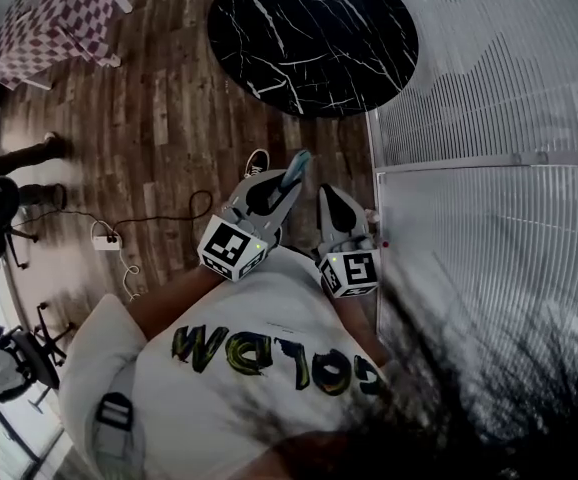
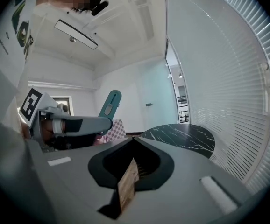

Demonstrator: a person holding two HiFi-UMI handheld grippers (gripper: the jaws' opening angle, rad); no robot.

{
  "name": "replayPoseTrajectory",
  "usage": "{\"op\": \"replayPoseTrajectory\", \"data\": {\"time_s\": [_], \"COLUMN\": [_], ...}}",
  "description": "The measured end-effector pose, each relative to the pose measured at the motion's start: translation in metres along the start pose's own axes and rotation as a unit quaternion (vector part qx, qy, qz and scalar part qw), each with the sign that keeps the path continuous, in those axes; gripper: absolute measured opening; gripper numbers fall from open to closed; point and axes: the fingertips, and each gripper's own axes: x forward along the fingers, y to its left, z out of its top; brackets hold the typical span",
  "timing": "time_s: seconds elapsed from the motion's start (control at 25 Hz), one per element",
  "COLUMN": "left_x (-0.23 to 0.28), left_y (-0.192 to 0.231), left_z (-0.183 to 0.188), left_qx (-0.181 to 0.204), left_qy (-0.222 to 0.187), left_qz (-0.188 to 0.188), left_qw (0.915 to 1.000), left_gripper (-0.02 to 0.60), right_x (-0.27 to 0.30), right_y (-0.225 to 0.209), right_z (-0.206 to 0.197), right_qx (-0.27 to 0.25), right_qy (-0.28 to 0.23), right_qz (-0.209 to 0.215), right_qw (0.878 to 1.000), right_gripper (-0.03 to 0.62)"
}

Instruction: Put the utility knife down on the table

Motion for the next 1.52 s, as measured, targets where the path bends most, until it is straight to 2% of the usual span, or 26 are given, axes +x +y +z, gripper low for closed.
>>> {"op": "replayPoseTrajectory", "data": {"time_s": [0.24, 0.6, 0.88, 1.24, 1.52], "left_x": [0.028, 0.070, 0.094, 0.117, 0.132], "left_y": [0.056, 0.162, 0.231, 0.274, 0.283], "left_z": [0.013, 0.051, 0.078, 0.087, 0.082], "left_qx": [-0.013, -0.029, -0.028, -0.028, -0.034], "left_qy": [0.005, 0.004, -0.003, 0.006, 0.018], "left_qz": [0.004, 0.013, 0.015, 0.004, 0.000], "left_qw": [0.9999, 0.9995, 0.9995, 0.9996, 0.9993], "left_gripper": [0.073, 0.073, 0.072, 0.072, 0.072], "right_x": [0.060, 0.174, 0.247, 0.290, 0.302], "right_y": [-0.014, -0.026, -0.035, -0.052, -0.064], "right_z": [0.006, 0.051, 0.082, 0.095, 0.089], "right_qx": [0.001, -0.015, -0.028, -0.021, -0.006], "right_qy": [0.020, 0.021, 0.015, 0.014, 0.025], "right_qz": [0.010, 0.027, 0.030, 0.014, 0.010], "right_qw": [1.000, 0.999, 0.999, 1.000, 1.000], "right_gripper": [0.000, 0.000, 0.000, 0.000, 0.000]}}
